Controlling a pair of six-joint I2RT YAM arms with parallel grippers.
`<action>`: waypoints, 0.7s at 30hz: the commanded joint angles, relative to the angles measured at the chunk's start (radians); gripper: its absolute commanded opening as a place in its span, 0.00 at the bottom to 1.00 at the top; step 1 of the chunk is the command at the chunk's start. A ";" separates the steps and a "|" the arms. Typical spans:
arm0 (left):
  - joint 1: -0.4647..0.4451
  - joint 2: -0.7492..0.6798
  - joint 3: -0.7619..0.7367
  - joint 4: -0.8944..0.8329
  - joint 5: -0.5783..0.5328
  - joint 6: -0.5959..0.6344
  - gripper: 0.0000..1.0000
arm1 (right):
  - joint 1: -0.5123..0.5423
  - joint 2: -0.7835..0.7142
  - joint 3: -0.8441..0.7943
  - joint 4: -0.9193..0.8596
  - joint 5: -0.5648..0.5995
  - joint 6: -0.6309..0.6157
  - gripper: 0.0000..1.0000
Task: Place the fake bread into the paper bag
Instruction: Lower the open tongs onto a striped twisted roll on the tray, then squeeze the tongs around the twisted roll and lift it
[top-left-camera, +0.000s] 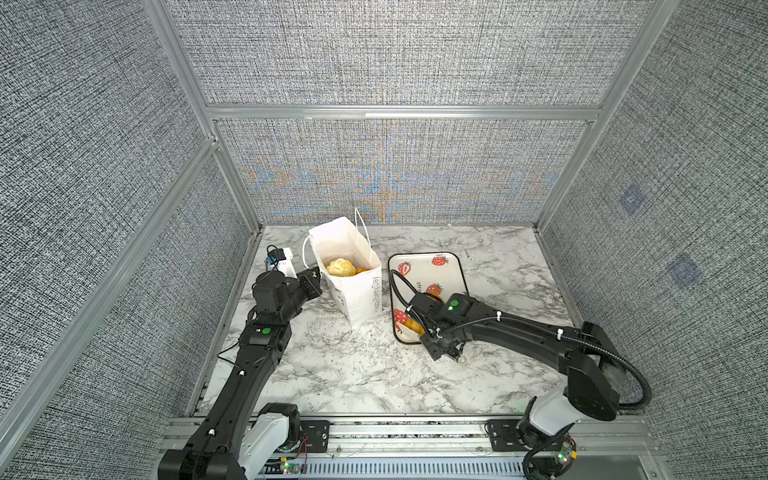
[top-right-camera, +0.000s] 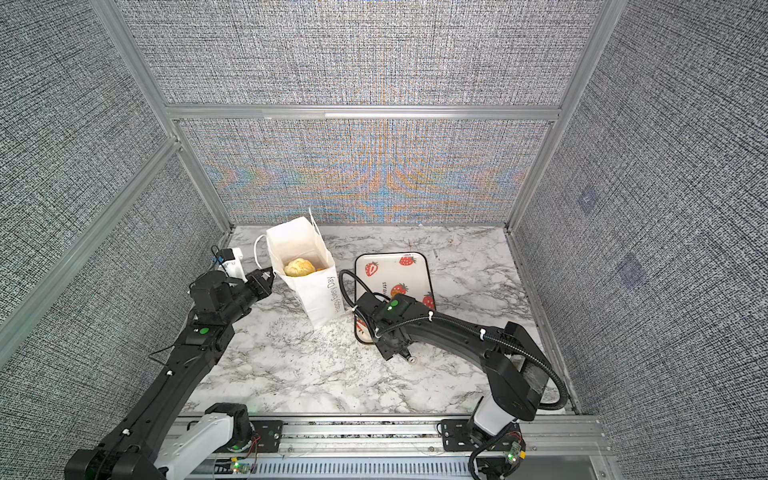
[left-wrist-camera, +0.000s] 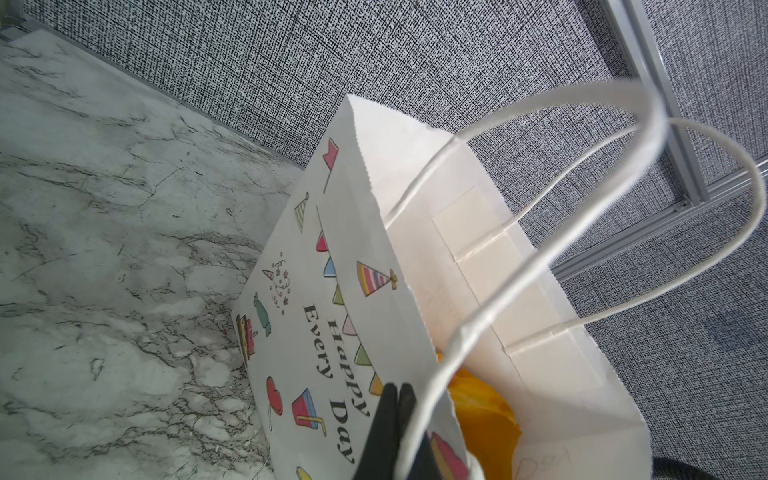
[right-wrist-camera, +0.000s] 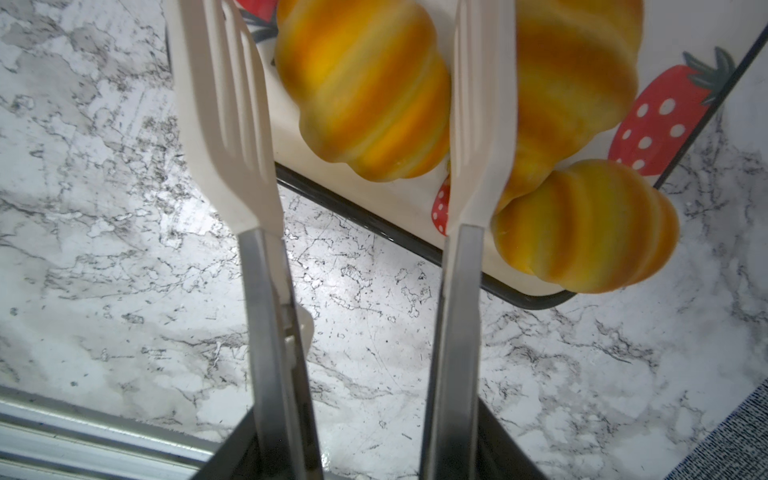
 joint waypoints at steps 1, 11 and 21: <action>-0.001 0.005 -0.004 -0.023 0.012 0.002 0.00 | 0.004 0.010 0.010 -0.041 0.036 0.011 0.56; -0.001 0.007 -0.004 -0.022 0.014 0.002 0.00 | 0.005 0.006 0.030 -0.047 0.047 0.006 0.43; -0.001 0.009 0.001 -0.021 0.016 0.000 0.00 | 0.000 -0.013 0.073 -0.038 0.096 0.008 0.36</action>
